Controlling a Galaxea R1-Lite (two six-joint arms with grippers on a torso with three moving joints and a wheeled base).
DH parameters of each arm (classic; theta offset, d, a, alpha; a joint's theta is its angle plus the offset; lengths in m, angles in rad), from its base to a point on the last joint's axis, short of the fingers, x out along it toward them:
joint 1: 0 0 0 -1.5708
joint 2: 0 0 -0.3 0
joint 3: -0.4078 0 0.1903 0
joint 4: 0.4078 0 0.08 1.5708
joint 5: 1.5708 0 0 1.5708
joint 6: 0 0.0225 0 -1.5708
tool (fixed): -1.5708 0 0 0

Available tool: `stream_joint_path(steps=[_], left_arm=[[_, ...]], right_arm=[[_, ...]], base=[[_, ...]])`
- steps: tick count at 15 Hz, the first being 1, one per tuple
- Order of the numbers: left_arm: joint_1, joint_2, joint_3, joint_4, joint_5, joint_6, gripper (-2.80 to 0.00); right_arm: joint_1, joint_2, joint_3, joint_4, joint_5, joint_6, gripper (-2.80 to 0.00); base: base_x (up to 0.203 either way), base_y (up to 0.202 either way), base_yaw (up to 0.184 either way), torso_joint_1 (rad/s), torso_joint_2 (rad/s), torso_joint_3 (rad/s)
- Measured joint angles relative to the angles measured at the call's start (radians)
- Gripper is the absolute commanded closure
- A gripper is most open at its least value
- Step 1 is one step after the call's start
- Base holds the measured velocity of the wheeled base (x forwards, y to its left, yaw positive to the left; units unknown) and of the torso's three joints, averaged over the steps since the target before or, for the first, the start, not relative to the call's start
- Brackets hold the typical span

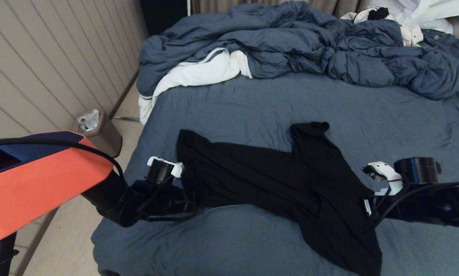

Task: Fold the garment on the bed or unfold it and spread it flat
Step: Unford the black T-shirt

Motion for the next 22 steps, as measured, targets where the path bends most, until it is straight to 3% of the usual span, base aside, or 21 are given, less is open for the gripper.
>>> stream_joint_path(steps=[7,12,17,22], left_arm=[[-0.067,-0.210,0.104,0.146,0.060,-0.004,0.00],[-0.108,-0.350,0.062,0.431,0.062,0.048,0.00],[-0.195,-0.425,0.054,0.626,0.061,0.050,0.00],[-0.177,-0.362,-0.004,0.578,0.053,0.051,0.00]], right_arm=[[0.000,-0.010,-0.006,0.000,0.001,0.017,0.00],[-0.002,-0.006,-0.011,-0.003,0.001,0.017,0.00],[-0.004,-0.006,-0.013,-0.003,0.001,0.017,0.00],[-0.004,-0.003,-0.014,-0.004,0.001,0.017,0.00]], base=[[0.000,0.000,0.000,0.000,0.00,0.000],[0.000,0.000,0.000,0.000,0.00,0.000],[0.000,0.000,0.000,0.000,0.00,0.000],[0.000,0.000,0.000,0.000,0.00,0.000]])
